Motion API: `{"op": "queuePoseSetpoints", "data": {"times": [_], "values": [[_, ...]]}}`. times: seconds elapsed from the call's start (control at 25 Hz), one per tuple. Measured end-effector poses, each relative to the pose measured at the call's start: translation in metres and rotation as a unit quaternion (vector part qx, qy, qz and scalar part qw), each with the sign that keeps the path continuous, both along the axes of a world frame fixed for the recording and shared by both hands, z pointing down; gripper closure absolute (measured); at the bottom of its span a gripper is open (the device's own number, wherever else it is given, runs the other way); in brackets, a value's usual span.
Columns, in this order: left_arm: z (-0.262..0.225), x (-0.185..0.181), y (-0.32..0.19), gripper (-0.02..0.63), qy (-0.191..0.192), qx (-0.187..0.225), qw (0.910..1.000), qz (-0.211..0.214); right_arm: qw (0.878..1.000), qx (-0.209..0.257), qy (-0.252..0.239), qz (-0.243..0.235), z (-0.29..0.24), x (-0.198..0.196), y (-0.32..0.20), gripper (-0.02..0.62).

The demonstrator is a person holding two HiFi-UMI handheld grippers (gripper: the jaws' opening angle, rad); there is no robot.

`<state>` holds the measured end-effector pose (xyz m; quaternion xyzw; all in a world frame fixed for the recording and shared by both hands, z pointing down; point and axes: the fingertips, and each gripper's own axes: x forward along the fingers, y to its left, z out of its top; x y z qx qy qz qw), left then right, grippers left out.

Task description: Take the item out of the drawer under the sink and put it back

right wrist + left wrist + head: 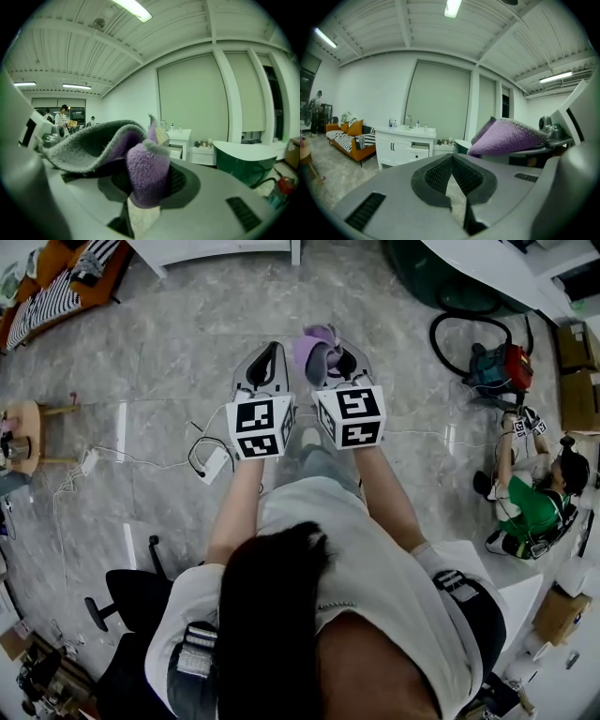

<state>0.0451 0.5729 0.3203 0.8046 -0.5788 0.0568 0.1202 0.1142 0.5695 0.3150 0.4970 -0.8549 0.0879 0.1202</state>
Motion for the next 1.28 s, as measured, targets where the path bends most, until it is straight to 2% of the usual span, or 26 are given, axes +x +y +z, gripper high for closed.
{"op": "queuePoseSetpoints", "data": {"times": [0.52,0.88,1.28], "values": [[0.005,0.038,-0.059,0.601,-0.002,-0.008,0.9997,-0.023,1.0,-0.018,-0.011,-0.02,0.012,0.041,-0.059,0.463],[0.011,0.023,-0.074,0.601,0.004,-0.015,0.9985,-0.052,0.999,-0.018,-0.006,-0.027,0.015,0.032,-0.072,0.463],[0.015,0.029,-0.102,0.601,0.001,-0.011,0.9996,-0.027,1.0,-0.019,-0.001,-0.016,0.023,0.037,-0.098,0.463]]}}
